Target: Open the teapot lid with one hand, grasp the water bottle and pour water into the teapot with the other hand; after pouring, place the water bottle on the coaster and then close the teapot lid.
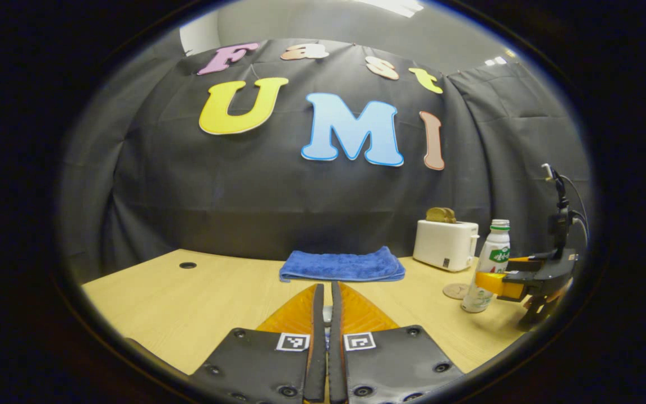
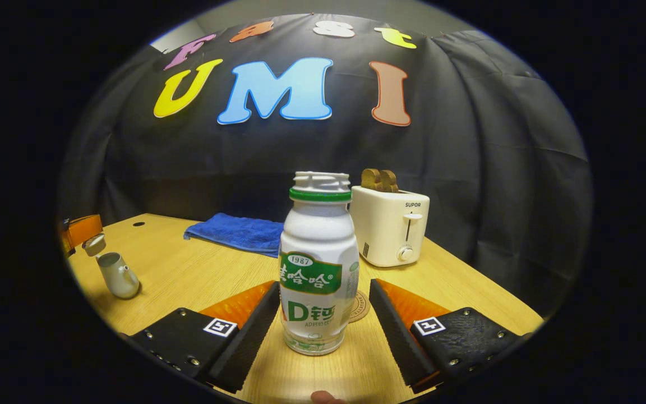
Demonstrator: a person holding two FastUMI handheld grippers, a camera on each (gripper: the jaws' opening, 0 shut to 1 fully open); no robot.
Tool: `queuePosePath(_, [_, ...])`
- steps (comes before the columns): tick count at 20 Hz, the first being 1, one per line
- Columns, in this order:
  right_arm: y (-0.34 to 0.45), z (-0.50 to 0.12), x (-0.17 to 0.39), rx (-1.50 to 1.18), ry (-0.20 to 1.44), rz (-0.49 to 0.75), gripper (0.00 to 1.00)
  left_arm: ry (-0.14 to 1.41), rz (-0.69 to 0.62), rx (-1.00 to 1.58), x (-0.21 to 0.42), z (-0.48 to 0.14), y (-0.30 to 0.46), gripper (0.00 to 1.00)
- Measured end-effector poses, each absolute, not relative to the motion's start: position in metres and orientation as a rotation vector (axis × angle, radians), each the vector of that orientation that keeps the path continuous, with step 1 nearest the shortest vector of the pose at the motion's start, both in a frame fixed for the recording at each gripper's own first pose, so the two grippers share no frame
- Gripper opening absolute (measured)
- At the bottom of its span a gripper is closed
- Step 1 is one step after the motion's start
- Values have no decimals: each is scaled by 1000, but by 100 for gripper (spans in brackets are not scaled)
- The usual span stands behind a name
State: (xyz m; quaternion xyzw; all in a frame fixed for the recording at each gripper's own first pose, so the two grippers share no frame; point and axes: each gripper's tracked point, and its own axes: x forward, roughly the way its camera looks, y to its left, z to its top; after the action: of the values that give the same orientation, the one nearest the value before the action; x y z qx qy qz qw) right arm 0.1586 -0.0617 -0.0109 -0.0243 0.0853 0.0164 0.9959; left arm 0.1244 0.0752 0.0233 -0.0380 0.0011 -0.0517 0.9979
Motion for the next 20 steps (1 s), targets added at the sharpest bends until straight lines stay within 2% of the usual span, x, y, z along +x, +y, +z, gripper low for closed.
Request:
queuePosePath(3, [-59, -20, 162, -20, 200, 57, 98, 2, -102, -73, 124, 23, 75, 8])
queuePosePath(4, [-58, -22, 162, -27, 206, 59, 94, 3, -100, -72, 124, 23, 76, 8])
queuePosePath(5, [-58, -24, 162, -37, 208, 60, 84, 5, -97, -73, 123, 22, 77, 8])
queuePosePath(6, [-58, -24, 162, -40, 207, 61, 80, 3, -95, -76, 123, 23, 78, 12])
queuePosePath(7, [-59, -23, 161, -43, 204, 64, 80, 0, -94, -78, 122, 23, 78, 12])
queuePosePath(8, [-60, -22, 159, -40, 205, 64, 78, -2, -93, -77, 121, 23, 78, 8])
queuePosePath(10, [-60, -18, 156, -34, 198, 63, 77, -12, -96, -90, 118, 28, 78, 8])
queuePosePath(11, [-59, -14, 154, -38, 191, 65, 75, -24, -104, -100, 115, 34, 76, 12])
queuePosePath(12, [-58, -11, 152, -48, 180, 66, 75, -39, -109, -101, 111, 41, 75, 8])
queuePosePath(13, [-56, -7, 150, -62, 171, 70, 75, -55, -111, -96, 106, 47, 75, 8])
queuePosePath(14, [-53, -4, 147, -82, 169, 75, 75, -72, -117, -91, 98, 55, 73, 12])
queuePosePath(15, [-52, -3, 143, -109, 174, 78, 75, -89, -122, -90, 89, 60, 71, 12])
queuePosePath(16, [-49, 0, 139, -130, 176, 84, 75, -104, -125, -90, 79, 64, 71, 8])
queuePosePath(19, [-33, 1, 125, -184, 208, 116, 75, -124, -137, -97, 48, 71, 73, 8])
queuePosePath(20, [-28, 0, 120, -210, 222, 124, 75, -120, -149, -98, 38, 72, 72, 12])
